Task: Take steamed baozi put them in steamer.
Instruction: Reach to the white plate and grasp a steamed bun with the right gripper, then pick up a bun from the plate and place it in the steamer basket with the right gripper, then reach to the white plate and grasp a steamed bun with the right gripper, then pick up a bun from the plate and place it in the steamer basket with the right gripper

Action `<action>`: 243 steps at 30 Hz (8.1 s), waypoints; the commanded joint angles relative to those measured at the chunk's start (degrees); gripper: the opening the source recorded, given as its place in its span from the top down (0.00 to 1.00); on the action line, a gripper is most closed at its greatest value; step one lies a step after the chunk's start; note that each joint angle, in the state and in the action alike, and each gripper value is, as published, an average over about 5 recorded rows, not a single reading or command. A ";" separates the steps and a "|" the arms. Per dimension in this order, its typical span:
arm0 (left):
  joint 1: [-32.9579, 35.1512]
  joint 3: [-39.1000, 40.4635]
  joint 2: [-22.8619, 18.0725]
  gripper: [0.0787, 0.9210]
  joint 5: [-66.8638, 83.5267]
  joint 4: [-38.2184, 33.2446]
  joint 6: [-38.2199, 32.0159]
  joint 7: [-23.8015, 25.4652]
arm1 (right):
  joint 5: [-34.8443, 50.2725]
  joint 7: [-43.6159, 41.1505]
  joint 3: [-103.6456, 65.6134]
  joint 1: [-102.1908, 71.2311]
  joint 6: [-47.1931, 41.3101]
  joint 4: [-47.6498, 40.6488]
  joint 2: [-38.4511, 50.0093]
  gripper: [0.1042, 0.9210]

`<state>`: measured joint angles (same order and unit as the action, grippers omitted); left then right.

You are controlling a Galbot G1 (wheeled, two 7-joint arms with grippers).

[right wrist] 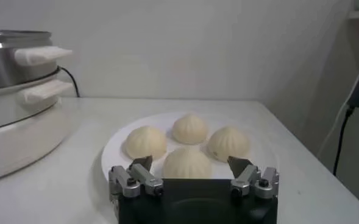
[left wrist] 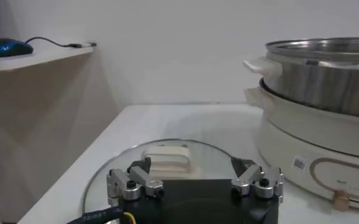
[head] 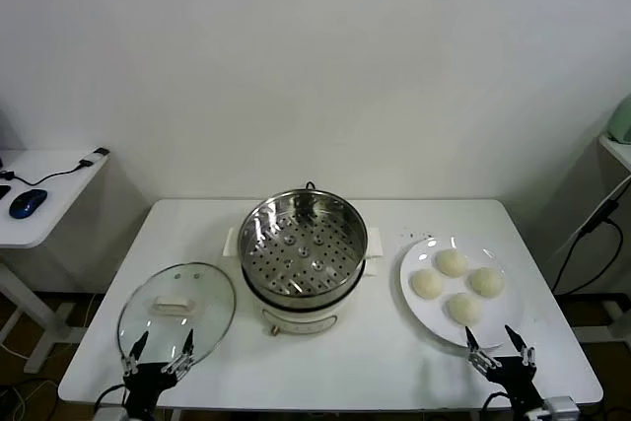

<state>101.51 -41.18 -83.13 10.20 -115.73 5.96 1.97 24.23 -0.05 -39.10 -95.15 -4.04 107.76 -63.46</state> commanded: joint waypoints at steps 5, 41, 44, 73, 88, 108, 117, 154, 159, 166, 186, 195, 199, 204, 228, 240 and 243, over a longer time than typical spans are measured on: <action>0.21 0.40 0.19 0.12 0.29 -0.51 0.11 0.03 | -1.86 -1.34 4.24 25.69 -14.32 -5.80 12.50 0.12; -1.33 1.55 0.36 0.12 -0.81 0.90 -1.46 0.53 | -15.19 -65.82 108.60 114.58 -0.02 -57.86 17.65 0.12; -1.54 1.57 0.35 0.12 -0.86 1.35 -1.60 0.52 | -16.01 -64.78 107.57 112.54 -0.56 -60.34 15.11 0.12; -2.18 1.96 0.11 0.12 -2.70 3.52 -2.89 0.49 | -21.07 -62.19 98.18 102.23 -2.77 -69.40 8.40 0.22; -1.66 2.50 -0.11 0.12 -4.13 3.15 -3.82 0.22 | -10.44 -63.94 108.91 120.65 2.07 -54.47 14.04 0.32; -2.79 4.06 0.04 0.12 -5.49 2.48 -3.99 0.28 | -15.07 -63.12 127.06 143.32 33.59 -33.46 -13.38 0.32; -2.63 3.97 -0.08 0.12 -5.93 2.47 -4.48 0.21 | -37.84 -56.61 117.91 125.19 41.29 -51.86 -18.63 0.32; -2.87 3.61 0.22 0.12 -6.53 2.85 -4.77 -0.01 | 17.78 -65.64 135.84 145.43 18.27 -47.73 1.04 0.12; -3.09 3.31 0.35 0.12 -6.27 2.85 -4.67 -0.06 | 15.54 -61.35 141.89 146.69 3.76 -39.76 16.42 0.12; -3.13 3.43 0.32 0.12 -6.24 2.92 -4.74 -0.09 | 12.52 -54.87 144.69 141.72 -10.59 -27.14 27.08 0.12; -2.29 3.35 -0.06 0.12 -6.95 3.90 -5.60 -0.23 | 2.64 -46.57 123.95 114.16 -17.51 -38.42 18.48 0.12; -2.37 3.45 -0.09 0.12 -7.37 4.53 -6.07 -0.40 | 1.72 -46.25 122.84 112.63 -17.41 -41.99 15.48 0.12; -2.39 3.45 -0.07 0.12 -7.42 4.66 -6.23 -0.47 | 2.09 -46.13 122.10 111.91 -17.24 -42.60 14.71 0.12; -2.41 3.43 -0.06 0.12 -7.46 4.61 -6.25 -0.49 | 1.24 -46.08 121.79 111.83 -17.40 -42.92 14.16 0.21; -1.15 3.96 -0.05 0.12 -8.01 2.19 -5.80 -0.54 | 37.44 -50.36 137.53 162.79 -21.31 -24.31 3.38 0.35; -1.17 5.36 -0.92 0.12 -8.93 0.13 -5.48 -0.49 | 41.94 -38.39 130.02 145.80 -28.87 -25.45 -17.04 0.35; -0.99 5.49 -1.19 0.12 -9.13 -0.03 -5.56 -0.56 | 38.71 -37.35 130.34 140.74 -29.38 -29.79 -19.38 0.35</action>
<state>100.69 -35.84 -84.35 1.01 -115.56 0.43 1.41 60.31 -43.02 92.76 53.09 -29.62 81.14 -70.89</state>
